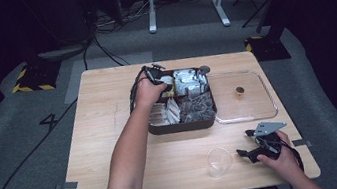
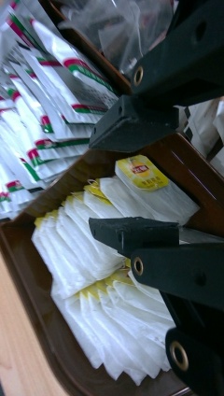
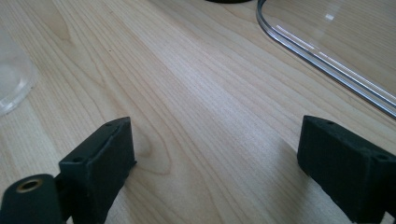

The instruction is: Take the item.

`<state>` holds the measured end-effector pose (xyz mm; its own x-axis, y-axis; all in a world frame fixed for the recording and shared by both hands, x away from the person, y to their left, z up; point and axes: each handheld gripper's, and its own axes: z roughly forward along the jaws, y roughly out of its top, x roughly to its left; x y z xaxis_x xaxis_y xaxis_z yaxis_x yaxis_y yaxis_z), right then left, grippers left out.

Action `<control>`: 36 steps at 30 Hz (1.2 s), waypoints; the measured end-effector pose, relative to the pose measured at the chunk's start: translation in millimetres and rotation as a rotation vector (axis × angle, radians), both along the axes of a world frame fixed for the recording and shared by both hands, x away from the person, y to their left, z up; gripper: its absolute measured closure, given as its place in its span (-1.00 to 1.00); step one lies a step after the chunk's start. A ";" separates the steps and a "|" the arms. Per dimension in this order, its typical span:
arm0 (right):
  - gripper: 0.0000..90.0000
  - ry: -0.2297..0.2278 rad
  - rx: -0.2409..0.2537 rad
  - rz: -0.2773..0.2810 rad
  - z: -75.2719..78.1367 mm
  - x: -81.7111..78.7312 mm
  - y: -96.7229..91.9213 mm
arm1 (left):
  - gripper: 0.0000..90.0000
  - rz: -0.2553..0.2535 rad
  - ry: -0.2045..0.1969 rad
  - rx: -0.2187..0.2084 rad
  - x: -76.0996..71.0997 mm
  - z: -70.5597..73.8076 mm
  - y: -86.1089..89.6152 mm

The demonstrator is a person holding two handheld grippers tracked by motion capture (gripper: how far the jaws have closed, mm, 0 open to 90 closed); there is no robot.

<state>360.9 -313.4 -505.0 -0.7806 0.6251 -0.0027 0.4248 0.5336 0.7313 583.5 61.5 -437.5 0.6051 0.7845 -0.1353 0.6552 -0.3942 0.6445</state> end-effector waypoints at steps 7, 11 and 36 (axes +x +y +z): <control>-0.75 0.000 0.000 0.001 0.0 0.1 0.0 | 0.33 -0.007 0.027 0.040 0.3 -6.7 -6.1; -0.75 0.000 0.000 0.001 0.0 0.1 0.0 | 0.33 -0.008 0.038 0.052 1.1 -9.3 -8.5; -0.75 0.000 0.000 0.001 0.0 0.1 0.0 | 1.00 -0.049 0.077 0.147 -1.9 -8.0 -12.8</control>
